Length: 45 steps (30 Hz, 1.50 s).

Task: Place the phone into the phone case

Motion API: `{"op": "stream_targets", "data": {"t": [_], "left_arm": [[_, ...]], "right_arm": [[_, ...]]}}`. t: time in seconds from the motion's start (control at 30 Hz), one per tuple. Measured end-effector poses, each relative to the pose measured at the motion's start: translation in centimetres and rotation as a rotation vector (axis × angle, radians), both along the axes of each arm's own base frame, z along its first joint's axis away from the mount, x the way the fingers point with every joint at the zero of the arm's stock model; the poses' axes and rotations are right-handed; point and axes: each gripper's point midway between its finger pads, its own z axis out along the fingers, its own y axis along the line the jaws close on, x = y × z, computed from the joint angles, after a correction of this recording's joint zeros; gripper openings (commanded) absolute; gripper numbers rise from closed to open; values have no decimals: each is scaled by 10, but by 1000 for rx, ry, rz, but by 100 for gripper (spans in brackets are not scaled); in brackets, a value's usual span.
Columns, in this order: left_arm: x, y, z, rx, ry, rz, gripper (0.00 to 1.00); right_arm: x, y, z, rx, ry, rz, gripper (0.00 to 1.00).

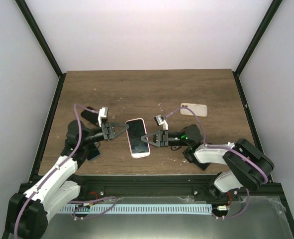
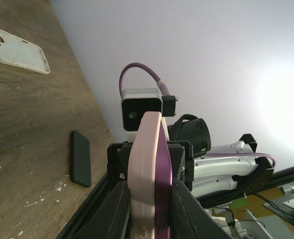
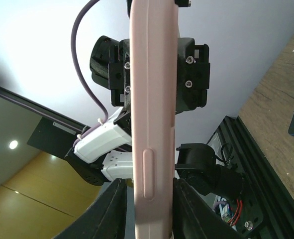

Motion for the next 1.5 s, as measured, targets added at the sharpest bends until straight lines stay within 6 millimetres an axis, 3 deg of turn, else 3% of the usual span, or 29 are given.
{"op": "stream_targets", "data": {"t": [0.3,0.5,0.63,0.77,0.97,1.1,1.2,1.37,1.43,1.5], "left_arm": [[0,-1,-8,36,26,-1,0],[1,-1,-7,65,31,-3,43],[-3,1,-1,47,14,-1,54],[-6,2,4,26,-13,-1,50],[-4,1,0,13,-1,0,12],[-2,0,-1,4,13,0,1],[-1,0,-4,9,22,-2,0],[0,-1,-10,26,37,-2,3],[0,-1,-11,35,41,-3,10],[1,-1,-11,45,43,-3,23]], "right_arm": [[0,0,-8,-23,26,-1,21],[1,2,-11,-29,50,-4,19],[-2,3,-9,-8,66,8,18],[-4,1,-7,12,79,12,18],[-7,0,-2,34,80,21,19],[-7,0,-1,40,74,23,27],[-8,0,-1,42,74,25,31],[-7,1,-4,31,78,23,21],[-6,2,-8,16,92,17,18],[-3,3,-10,8,97,6,17]]}}
